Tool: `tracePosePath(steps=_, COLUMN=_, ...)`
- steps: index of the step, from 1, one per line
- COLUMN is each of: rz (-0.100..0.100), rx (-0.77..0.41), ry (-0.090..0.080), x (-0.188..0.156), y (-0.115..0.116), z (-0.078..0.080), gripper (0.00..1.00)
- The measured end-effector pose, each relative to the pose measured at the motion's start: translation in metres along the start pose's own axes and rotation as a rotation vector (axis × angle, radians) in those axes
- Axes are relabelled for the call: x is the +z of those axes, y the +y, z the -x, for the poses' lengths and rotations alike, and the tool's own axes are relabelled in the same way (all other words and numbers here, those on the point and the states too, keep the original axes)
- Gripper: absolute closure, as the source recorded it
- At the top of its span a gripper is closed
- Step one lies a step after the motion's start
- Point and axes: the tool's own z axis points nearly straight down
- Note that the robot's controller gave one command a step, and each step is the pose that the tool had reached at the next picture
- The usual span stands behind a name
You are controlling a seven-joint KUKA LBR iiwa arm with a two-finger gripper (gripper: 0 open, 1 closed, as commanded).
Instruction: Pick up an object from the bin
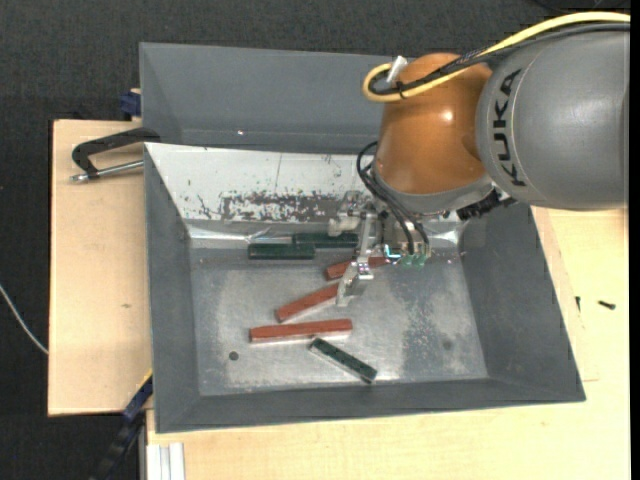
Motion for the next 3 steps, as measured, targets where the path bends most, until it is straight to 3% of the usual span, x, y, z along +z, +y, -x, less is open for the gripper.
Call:
tracePosePath(steps=1, rz=0.001, rx=0.001, ry=-0.008, x=-0.004, y=0.000, z=0.002, gripper=0.00)
tracePosePath(steps=2, rz=0.002, rx=-0.039, ry=0.002, x=0.086, y=-0.022, z=0.028, gripper=1.00)
tracePosePath(steps=3, rz=0.002, rx=-0.039, ry=0.001, x=0.086, y=-0.022, z=0.029, gripper=1.00)
